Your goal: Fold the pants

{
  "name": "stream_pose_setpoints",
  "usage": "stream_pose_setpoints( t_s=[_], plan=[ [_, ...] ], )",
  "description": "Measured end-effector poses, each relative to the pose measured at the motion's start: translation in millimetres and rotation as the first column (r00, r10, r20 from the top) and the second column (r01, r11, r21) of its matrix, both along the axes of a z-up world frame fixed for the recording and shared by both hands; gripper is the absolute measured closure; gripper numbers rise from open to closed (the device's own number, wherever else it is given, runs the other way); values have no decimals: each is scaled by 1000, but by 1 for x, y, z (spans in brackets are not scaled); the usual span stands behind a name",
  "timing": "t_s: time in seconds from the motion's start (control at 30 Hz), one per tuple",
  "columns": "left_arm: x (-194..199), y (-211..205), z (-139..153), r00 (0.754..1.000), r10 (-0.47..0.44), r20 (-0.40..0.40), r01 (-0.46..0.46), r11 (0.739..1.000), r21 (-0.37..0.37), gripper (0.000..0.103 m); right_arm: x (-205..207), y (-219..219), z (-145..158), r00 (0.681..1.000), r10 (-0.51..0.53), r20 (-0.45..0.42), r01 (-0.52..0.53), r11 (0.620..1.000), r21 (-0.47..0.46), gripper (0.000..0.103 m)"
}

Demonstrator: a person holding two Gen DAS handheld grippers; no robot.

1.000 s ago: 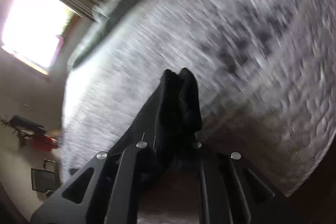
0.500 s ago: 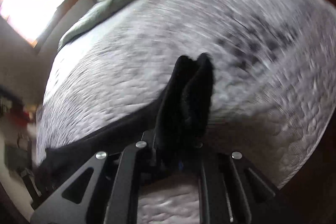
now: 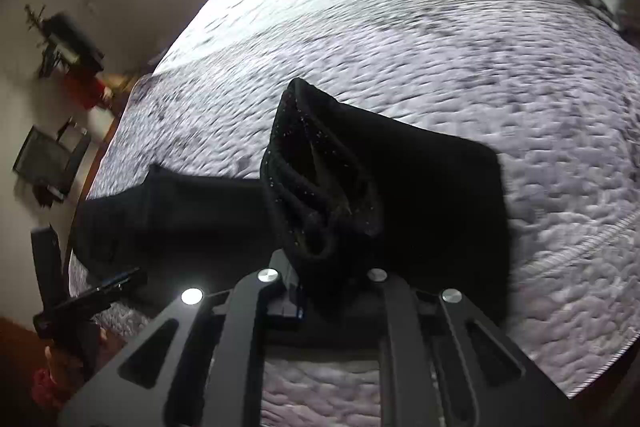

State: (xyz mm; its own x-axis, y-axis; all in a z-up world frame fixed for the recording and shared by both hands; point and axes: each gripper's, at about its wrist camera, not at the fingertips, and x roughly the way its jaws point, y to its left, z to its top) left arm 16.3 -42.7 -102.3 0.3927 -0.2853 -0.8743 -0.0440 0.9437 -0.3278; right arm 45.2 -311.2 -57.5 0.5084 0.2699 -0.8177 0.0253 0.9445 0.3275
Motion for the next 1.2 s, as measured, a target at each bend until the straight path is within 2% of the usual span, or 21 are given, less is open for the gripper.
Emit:
stream_pose_setpoints(
  t_s=[0.27, 0.4, 0.63, 0.67, 0.73, 0.77, 0.87, 0.9, 0.93, 1.03, 1.2],
  plan=[
    [-6, 20, 10, 999, 26, 18, -27, 999, 45, 4, 9, 71, -17, 991, 122, -47, -122, 992, 3, 92],
    [-3, 31, 9, 999, 41, 1, -41, 997, 68, 4, 12, 100, -28, 982, 177, -70, -176, 984, 26, 92],
    [-1, 39, 5, 998, 57, -27, -56, 998, 41, 4, 16, 143, -44, 962, 257, -92, -253, 966, 50, 91],
    [-1, 40, 5, 998, 57, -29, -56, 998, 33, 4, 17, 150, -48, 956, 275, -100, -272, 961, 43, 90],
    [-1, 41, 5, 998, 55, -34, -55, 998, 15, 4, 18, 158, -57, 947, 296, -123, -294, 955, 38, 74],
    [-1, 41, 5, 998, 54, -38, -54, 999, 7, 4, 17, 158, -59, 945, 301, -131, -297, 954, 45, 70],
    [0, 42, 4, 997, 50, -60, -53, 997, -51, 4, 10, 151, -57, 936, 327, -133, -310, 941, 137, 45],
    [1, 41, 4, 997, 48, -67, -53, 996, -69, 4, 7, 146, -54, 933, 336, -133, -312, 934, 172, 33],
    [2, 39, 3, 996, 43, -76, -50, 995, -89, 4, 1, 137, -48, 931, 344, -120, -313, 924, 219, 31],
    [5, 23, 0, 995, 3, -102, -17, 990, -139, 4, -16, 105, -29, 944, 322, -64, -294, 916, 275, 32],
    [11, -21, -14, 984, -76, -159, 57, 991, -118, 4, -39, 31, -20, 989, 136, -62, -113, 953, 282, 31]
  ],
)
